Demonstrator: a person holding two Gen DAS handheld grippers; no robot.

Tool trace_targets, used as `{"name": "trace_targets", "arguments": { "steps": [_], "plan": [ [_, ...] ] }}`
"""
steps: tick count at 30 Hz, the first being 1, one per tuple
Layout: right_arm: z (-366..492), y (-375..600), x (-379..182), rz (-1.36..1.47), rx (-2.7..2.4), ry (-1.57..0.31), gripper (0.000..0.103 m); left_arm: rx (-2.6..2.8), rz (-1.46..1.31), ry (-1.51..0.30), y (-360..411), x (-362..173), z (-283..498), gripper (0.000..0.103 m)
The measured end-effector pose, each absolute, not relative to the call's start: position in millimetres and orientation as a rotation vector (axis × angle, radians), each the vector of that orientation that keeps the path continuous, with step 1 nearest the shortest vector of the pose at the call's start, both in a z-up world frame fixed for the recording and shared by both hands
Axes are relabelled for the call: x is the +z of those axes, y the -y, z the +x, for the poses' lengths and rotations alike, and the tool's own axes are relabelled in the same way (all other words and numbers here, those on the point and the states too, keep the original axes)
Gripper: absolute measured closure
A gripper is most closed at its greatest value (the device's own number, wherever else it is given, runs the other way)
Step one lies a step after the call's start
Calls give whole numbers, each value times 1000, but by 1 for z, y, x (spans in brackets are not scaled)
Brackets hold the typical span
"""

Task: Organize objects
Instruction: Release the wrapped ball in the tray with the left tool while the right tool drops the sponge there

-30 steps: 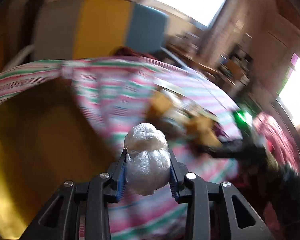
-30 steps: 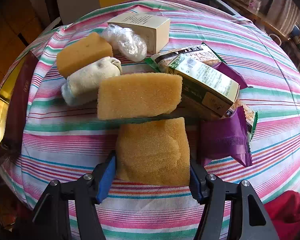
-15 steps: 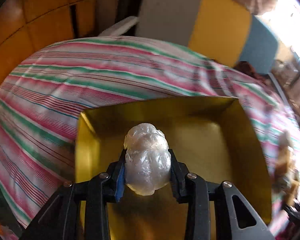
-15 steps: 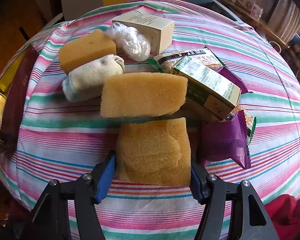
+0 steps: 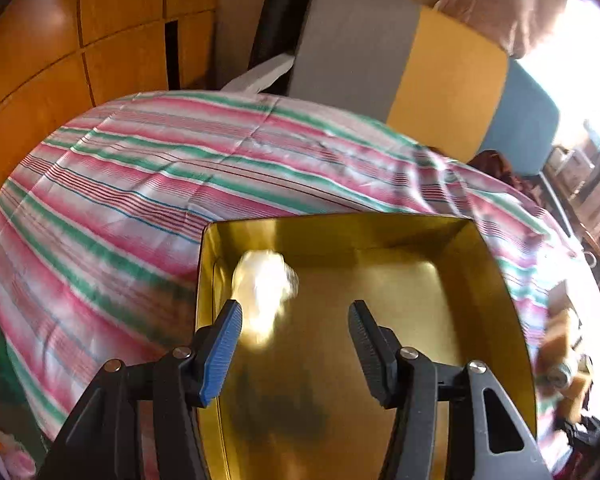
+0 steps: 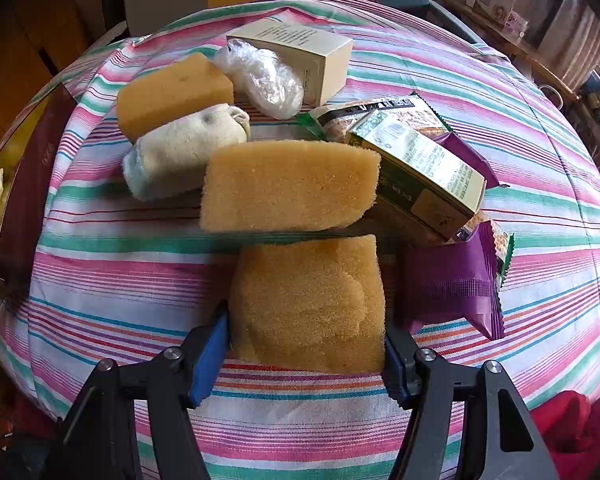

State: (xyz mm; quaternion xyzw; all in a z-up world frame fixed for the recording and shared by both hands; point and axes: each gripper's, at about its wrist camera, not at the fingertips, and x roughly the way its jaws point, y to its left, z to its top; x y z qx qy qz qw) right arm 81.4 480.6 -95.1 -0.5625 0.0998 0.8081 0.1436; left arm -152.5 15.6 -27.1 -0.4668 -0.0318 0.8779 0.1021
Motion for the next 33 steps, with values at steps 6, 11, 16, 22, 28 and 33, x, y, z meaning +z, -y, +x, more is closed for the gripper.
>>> {"name": "trace_targets", "arguments": {
  "steps": [6,11,16,22,28,33],
  "plan": [
    [89,-461,-90,-1649,2406,-304,38,2551,-1267,108,-14,-8,-89,47],
    [91,-420,-61,-1604,2576,-342,38,2554,-1226,107,-9,-6,-53,47],
    [62,-354,-9,-1513,2844,-273,38,2590,-1219,165,14,-5,-36,47],
    [0,-236,8,-1603,3067,-33,35,2638,-1246,282,51,-9,-32,47],
    [-67,-143,-28,-1781,3052,136,35,2642,-1249,368,78,-16,-30,47],
    [-107,-104,-47,-1816,3047,118,12,2644,-1258,389,86,-21,-32,47]
  ]
}}
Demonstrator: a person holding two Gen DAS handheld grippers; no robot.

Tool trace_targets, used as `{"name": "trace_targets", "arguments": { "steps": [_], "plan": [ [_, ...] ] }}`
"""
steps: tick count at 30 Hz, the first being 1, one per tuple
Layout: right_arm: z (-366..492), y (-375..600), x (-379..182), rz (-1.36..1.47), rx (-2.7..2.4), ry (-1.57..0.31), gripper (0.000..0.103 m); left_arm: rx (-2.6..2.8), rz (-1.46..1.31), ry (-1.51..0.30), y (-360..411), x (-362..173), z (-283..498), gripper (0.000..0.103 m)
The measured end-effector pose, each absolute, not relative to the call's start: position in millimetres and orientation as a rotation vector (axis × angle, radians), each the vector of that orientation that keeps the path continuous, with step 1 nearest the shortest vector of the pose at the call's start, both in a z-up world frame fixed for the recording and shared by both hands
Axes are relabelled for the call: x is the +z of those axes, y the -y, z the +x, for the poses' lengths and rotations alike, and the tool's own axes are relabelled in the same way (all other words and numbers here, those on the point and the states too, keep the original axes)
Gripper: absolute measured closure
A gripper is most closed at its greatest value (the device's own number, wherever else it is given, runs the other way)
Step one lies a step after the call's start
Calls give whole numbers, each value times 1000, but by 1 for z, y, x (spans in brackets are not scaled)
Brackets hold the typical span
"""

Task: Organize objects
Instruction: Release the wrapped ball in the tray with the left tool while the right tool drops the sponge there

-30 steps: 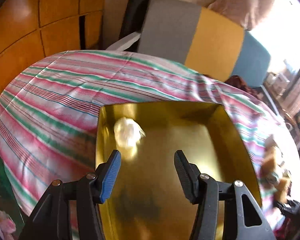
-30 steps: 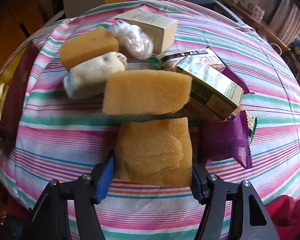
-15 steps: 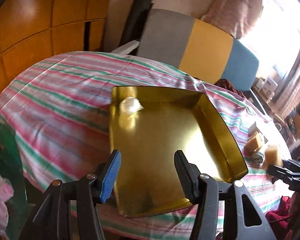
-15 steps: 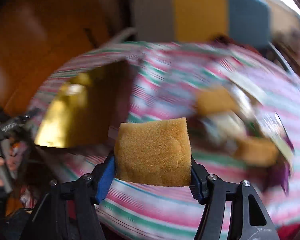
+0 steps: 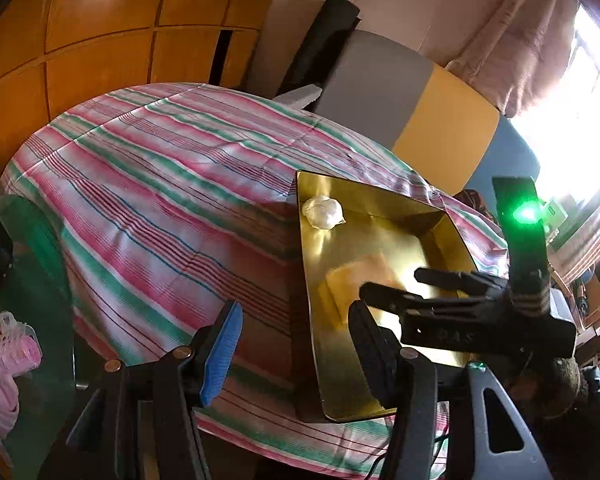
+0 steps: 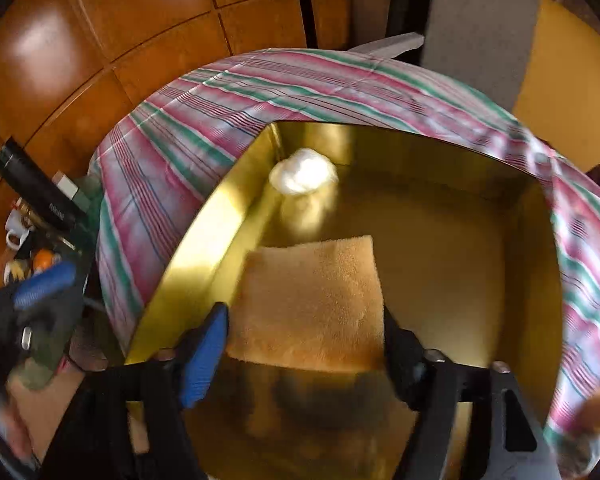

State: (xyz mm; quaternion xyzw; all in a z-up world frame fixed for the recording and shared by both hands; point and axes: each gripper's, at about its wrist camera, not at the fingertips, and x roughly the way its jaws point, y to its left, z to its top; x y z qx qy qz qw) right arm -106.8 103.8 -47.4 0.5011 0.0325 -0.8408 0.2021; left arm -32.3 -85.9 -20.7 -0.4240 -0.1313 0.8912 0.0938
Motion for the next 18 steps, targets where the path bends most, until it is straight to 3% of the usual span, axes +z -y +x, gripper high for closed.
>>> {"name": "trace_targets", "arguments": {
  "steps": [5,18],
  "plan": [
    [-102,-106,-43,1355,-2374,-104,1,2648,-1261,364,82,-24,-33,47],
    [-48,-156,-21,1250,-2517,-47,0,2610,-1235,196,34,-11,-23,47]
  ]
}}
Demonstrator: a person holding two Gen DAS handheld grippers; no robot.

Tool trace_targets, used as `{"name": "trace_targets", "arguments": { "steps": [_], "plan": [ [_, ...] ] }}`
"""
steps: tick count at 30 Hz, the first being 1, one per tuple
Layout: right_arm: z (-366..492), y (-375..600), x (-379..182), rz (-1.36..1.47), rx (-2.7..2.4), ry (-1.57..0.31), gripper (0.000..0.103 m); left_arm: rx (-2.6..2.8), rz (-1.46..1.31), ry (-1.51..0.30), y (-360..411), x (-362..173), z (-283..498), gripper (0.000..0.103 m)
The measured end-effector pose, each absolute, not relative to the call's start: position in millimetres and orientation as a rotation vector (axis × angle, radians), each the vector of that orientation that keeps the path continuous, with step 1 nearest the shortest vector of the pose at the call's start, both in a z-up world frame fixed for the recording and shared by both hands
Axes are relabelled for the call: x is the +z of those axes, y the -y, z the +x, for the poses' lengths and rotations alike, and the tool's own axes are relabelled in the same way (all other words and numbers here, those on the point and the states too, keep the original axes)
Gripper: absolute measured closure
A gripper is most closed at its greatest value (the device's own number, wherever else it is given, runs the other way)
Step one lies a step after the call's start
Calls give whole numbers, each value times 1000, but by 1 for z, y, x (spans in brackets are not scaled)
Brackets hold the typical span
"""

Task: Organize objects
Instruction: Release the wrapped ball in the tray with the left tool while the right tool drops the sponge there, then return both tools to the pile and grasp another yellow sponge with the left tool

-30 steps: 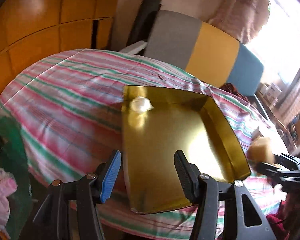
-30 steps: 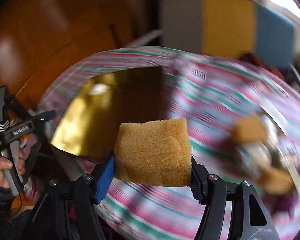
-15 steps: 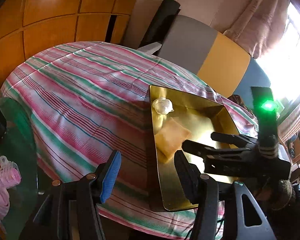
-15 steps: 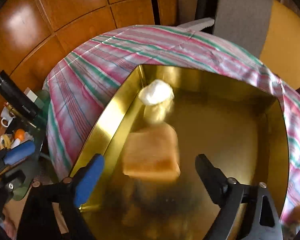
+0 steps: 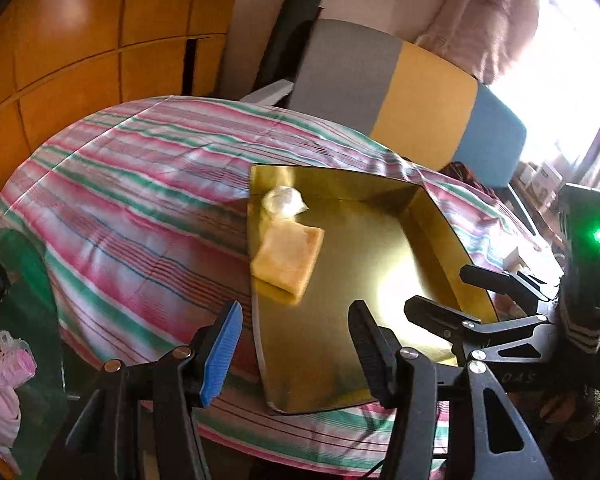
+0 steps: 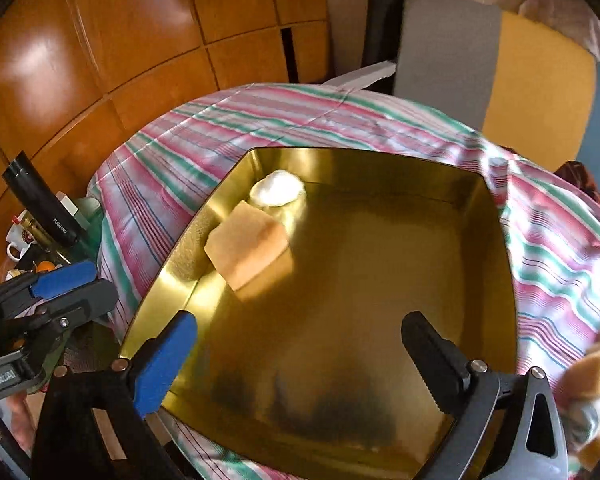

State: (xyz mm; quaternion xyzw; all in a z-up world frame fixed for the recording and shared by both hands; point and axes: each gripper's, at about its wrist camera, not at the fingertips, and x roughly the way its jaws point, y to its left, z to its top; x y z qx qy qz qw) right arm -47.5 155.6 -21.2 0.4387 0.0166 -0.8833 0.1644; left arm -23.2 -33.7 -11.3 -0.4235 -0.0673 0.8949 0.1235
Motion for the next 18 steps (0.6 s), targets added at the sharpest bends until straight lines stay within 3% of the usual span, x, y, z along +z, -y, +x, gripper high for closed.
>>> {"name": "trace_targets", "arguments": {
  "steps": [11,18],
  "plan": [
    [-12,-216,-7,1198,-2669,5,0,2499,-1208,5,-27,-9,-13,47],
    [12,-307,-11,1284,-2786,113,0,2405,-1195,-41,-66,-2,-17,44]
  ]
}}
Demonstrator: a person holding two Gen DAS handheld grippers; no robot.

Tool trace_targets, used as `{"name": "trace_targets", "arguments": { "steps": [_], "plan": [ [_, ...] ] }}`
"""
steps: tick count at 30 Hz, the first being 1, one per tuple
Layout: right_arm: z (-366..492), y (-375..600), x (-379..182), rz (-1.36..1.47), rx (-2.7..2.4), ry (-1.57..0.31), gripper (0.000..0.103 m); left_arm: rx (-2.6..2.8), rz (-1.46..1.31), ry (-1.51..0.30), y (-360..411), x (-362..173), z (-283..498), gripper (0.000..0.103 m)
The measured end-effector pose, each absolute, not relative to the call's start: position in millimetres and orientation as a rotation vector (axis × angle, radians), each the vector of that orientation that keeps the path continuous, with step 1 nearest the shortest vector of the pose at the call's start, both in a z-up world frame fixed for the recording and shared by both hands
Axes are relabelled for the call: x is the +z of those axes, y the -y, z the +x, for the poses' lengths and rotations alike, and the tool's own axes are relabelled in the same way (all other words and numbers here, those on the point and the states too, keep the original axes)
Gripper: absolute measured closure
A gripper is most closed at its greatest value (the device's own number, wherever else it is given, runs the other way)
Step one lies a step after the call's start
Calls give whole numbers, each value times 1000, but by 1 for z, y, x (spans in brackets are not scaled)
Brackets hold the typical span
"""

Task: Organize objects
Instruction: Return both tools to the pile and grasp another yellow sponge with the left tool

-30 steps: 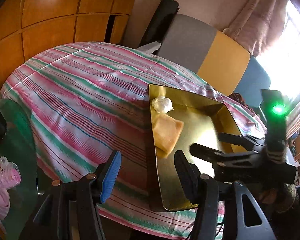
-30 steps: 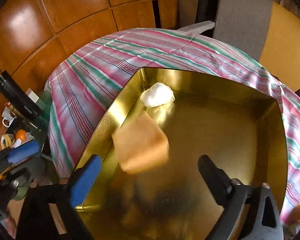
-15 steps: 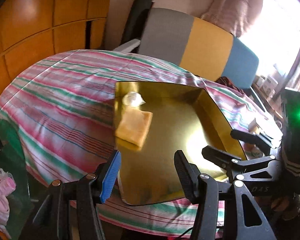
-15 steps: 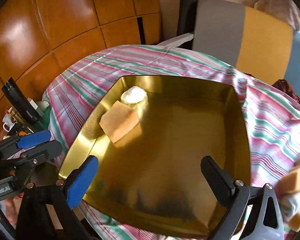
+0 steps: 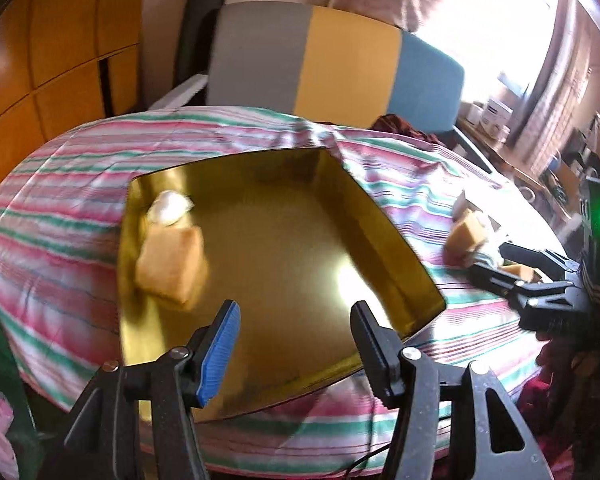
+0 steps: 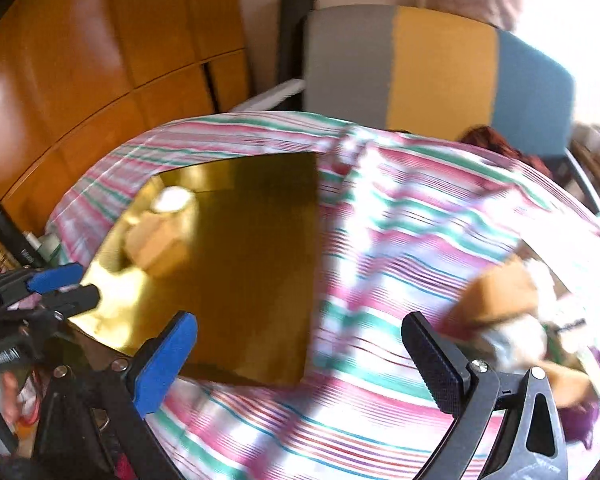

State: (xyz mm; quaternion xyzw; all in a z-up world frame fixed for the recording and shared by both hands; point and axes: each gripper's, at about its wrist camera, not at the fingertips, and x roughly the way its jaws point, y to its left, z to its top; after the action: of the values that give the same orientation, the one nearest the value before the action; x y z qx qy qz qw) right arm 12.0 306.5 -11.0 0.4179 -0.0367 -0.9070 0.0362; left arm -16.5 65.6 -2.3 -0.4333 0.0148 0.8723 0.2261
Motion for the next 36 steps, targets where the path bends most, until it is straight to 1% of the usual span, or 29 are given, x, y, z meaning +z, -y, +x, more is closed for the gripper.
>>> {"name": "trace_targets", "arguments": {
  "steps": [5,8,10,13,14,15,16,17,19,21,24,27,28,33,36],
  "plan": [
    [33,-393,-9,1361,-2929,194,0,2338,-1149,-115,-104,9,-21,44],
    [53,-453,-8,1399,-3048,273,0,2300,-1110,-188,-136,16,-21,44],
    [69,-492,-8,1404,-3141,359,0,2270,-1085,-245,-161,18,-22,44],
    [95,-540,-9,1351,-3238,598,0,2227,-1076,-342,-199,16,-27,44],
    [103,-552,-9,1322,-3259,690,0,2203,-1073,-370,-214,14,-29,42],
    [111,-566,-9,1281,-3276,821,0,2183,-1075,-392,-225,12,-32,39],
    [117,-576,-10,1241,-3280,926,0,2166,-1078,-422,-239,9,-33,33],
    [121,-582,-10,1207,-3278,1003,0,2155,-1072,-448,-252,6,-34,29],
    [128,-592,-11,1172,-3267,1099,0,2115,-1068,-494,-279,-2,-38,28],
    [128,-593,-11,1159,-3244,1142,0,2079,-1082,-533,-302,-10,-44,28],
    [125,-592,-11,1154,-3216,1144,0,2037,-1095,-575,-335,-20,-51,28],
    [123,-582,-13,1149,-3183,1126,0,1995,-1086,-612,-364,-28,-57,24],
    [122,-581,-14,1149,-3174,1123,0,1987,-1089,-620,-371,-31,-60,23],
    [120,-578,-16,1142,-3136,1123,0,1928,-1151,-656,-405,-53,-74,23],
    [119,-578,-16,1139,-3126,1127,0,1893,-1181,-636,-417,-65,-80,23]
  ]
}}
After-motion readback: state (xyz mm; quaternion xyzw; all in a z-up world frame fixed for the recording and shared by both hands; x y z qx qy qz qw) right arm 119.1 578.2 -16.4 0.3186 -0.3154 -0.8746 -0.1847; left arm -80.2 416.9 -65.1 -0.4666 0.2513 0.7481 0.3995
